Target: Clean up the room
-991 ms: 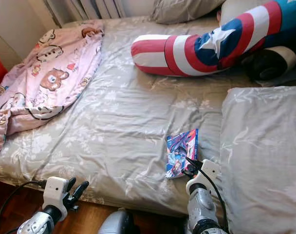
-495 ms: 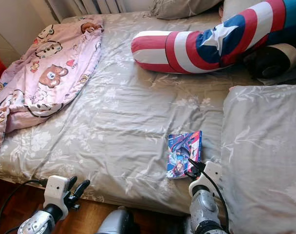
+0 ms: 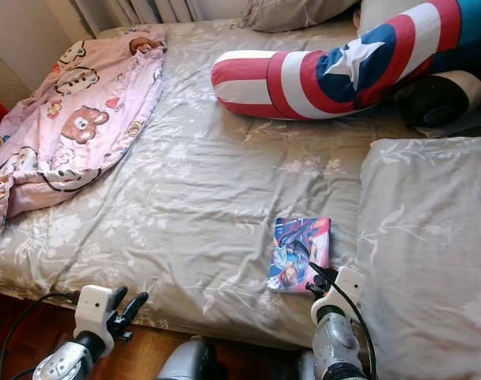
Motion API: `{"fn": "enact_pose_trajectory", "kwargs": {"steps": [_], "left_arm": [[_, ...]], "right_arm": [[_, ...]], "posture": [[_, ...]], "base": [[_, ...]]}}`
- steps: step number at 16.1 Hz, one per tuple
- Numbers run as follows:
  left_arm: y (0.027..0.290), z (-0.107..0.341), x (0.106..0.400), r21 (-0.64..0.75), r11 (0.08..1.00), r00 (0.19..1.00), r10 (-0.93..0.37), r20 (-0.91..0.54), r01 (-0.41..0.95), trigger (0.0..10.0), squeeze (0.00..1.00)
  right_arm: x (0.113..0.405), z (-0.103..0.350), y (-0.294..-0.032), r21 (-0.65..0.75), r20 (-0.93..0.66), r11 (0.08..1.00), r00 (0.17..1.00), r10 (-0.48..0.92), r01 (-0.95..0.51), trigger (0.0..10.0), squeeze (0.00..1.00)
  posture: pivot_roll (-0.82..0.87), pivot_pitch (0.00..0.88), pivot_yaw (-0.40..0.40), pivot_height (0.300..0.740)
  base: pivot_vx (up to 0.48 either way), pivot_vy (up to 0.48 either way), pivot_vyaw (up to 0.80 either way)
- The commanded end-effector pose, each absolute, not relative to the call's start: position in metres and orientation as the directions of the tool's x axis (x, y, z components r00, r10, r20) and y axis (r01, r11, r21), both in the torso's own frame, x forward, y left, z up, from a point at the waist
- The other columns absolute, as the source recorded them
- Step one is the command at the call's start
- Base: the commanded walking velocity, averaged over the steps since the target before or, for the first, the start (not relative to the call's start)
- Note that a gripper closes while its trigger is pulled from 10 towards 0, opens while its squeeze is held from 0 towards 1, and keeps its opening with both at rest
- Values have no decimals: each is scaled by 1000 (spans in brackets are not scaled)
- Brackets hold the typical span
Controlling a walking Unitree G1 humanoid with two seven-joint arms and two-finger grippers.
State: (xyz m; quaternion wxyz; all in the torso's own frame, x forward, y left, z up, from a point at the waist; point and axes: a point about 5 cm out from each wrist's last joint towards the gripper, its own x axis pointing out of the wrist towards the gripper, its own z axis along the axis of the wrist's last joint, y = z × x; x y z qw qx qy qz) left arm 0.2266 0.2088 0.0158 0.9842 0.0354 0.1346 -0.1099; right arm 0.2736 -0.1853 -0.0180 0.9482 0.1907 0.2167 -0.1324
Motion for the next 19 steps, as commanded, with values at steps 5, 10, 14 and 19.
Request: {"fn": "enact_pose_trajectory", "kwargs": {"steps": [5, 10, 14, 19], "left_arm": [[210, 8, 228, 40, 975, 931, -195, -309, 217, 10000, 0], [206, -4, 237, 5, 986, 924, -154, -349, 167, 10000, 0], [198, -17, 251, -31, 994, 902, -110, -418, 107, 10000, 0], [188, -44, 236, -37, 993, 800, -110, -589, 109, 10000, 0]], "right_arm": [[274, -18, -181, 278, -458, 903, 872, -173, 326, 10000, 0], [276, -15, -175, 195, -424, 957, 899, -114, 214, 10000, 0], [238, -44, -179, 133, -527, 981, 848, -51, 141, 10000, 0], [212, -65, -180, 127, -654, 980, 756, -34, 154, 10000, 0]], "posture": [[147, 154, 142, 667], [100, 91, 111, 667], [67, 0, 70, 667], [31, 0, 20, 667]], "base": [[0, 0, 0], [0, 0, 0], [0, 0, 0], [0, 0, 0]]}}
